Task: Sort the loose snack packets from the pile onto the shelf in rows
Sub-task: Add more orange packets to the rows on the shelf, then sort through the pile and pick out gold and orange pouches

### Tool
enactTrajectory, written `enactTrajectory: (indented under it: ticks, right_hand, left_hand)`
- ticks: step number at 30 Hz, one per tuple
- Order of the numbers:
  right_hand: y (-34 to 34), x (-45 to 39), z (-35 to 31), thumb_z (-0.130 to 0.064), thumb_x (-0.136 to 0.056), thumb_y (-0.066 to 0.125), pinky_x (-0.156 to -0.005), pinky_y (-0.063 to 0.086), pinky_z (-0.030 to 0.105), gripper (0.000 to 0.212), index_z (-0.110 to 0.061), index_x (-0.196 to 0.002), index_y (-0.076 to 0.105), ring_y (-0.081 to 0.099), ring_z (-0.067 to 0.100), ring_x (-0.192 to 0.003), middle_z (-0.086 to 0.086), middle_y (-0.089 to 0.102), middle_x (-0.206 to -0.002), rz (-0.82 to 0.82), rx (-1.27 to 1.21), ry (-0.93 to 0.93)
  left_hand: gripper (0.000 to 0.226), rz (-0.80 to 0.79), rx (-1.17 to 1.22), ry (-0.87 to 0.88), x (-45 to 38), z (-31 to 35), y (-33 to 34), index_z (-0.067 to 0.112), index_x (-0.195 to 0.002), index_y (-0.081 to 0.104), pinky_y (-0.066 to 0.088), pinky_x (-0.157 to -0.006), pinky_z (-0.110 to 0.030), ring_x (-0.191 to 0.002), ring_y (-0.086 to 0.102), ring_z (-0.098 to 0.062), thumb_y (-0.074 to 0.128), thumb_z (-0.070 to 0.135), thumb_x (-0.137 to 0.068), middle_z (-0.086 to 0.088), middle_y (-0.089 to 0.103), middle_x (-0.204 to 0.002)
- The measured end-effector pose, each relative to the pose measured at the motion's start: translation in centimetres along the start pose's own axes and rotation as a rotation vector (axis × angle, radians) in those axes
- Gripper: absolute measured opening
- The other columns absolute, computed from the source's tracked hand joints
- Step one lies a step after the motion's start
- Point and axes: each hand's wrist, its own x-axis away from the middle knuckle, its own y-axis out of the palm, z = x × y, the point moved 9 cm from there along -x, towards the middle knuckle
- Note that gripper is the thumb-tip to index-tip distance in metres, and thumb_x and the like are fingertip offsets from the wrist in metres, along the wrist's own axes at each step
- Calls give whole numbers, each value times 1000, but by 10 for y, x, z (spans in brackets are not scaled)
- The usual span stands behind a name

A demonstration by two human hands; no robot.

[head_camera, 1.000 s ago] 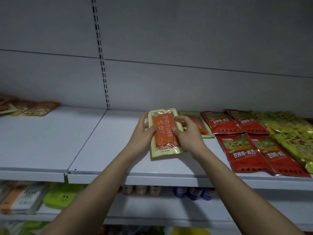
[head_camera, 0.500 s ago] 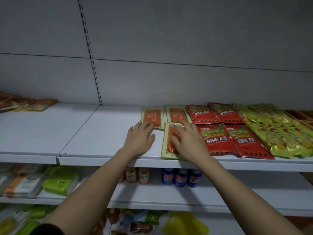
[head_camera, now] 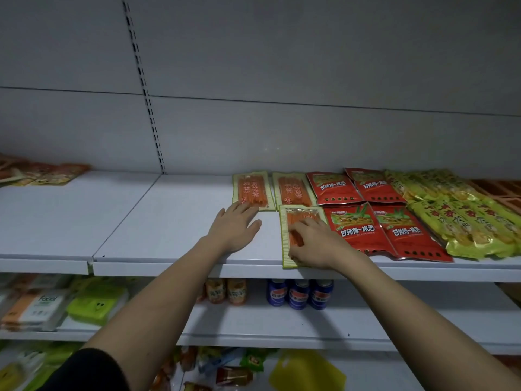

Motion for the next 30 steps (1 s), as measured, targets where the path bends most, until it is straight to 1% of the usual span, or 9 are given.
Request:
enactTrajectory:
  ticks: [5, 8, 11, 15, 17, 19, 22, 27, 30]
  right_hand:
    - [0, -3, 2, -40, -90, 54, -107, 38, 48, 59, -27, -145, 37, 27, 26, -139, 1, 32, -151, 2, -19, 6]
    - [-1, -4, 3, -40, -90, 55, -108, 37, 49, 57, -28, -143, 38, 27, 26, -139, 1, 32, -151, -3, -25, 1]
    - [-6, -6, 4, -40, -90, 56, -109, 37, 50, 55, -28, -141, 40, 27, 26, -139, 1, 33, -150, -5, -42, -10]
    - [-28, -8, -7, -38, -95, 52, -106, 39, 46, 51, -24, -143, 42, 34, 24, -136, 1, 40, -149, 135, -92, -48]
    - [-36, -9, -23, -39, -96, 50, -104, 41, 44, 50, -23, -143, 44, 40, 25, -132, 2, 44, -146, 201, -128, -91]
    - [-39, -10, -47, -40, -97, 50, -101, 41, 41, 47, -23, -140, 48, 43, 24, -130, 2, 48, -144, 236, -162, -163]
    - [-36, -16, -97, -40, -98, 48, -99, 44, 40, 41, -22, -134, 53, 48, 22, -125, 1, 54, -139, 263, -203, -301]
    - [-21, -11, -211, -38, -99, 45, -82, 47, 36, 31, -23, -122, 60, 57, 20, -106, -3, 63, -121, 225, -251, -486]
    - [-12, -5, -279, -36, -97, 45, -79, 52, 37, 27, -23, -109, 65, 60, 21, -95, -4, 68, -109, 175, -254, -568]
  left_hand:
    - [55, -6, 4, 43, -11, -3, 1, 31, -158, 27, 14, -123, -50, -153, 15, -20, 29, 49, -106, 5, 23, -166]
    - [53, 18, 3, 73, -14, -4, -2, 33, -156, 32, 20, -122, -52, -151, 21, -20, 29, 48, -105, 6, 28, -163]
    - [51, 38, 26, 83, -10, -2, -7, 34, -153, 34, 20, -121, -55, -150, 22, -19, 29, 47, -105, 8, 30, -162]
    - [48, 67, 79, 30, 5, 1, -23, 37, -150, 37, 16, -122, -56, -152, 18, -23, 33, 47, -103, 8, 30, -162]
    - [48, 84, 77, -26, 17, 0, -35, 35, -149, 40, 21, -120, -53, -148, 25, -24, 36, 48, -102, 5, 36, -159]
    - [47, 103, 67, -102, 36, -7, -51, 31, -146, 48, 31, -116, -47, -141, 37, -23, 39, 48, -102, 2, 46, -153]
    - [45, 122, 26, -253, 82, -34, -76, 30, -140, 54, 40, -106, -42, -133, 46, -23, 41, 50, -102, 0, 55, -145]
    - [43, 167, -36, -526, 177, -107, -118, 29, -134, 58, 44, -101, -43, -126, 51, -25, 43, 51, -100, -1, 61, -136]
    - [41, 208, -64, -633, 227, -153, -146, 29, -127, 63, 48, -96, -42, -121, 54, -24, 44, 52, -98, -1, 64, -130]
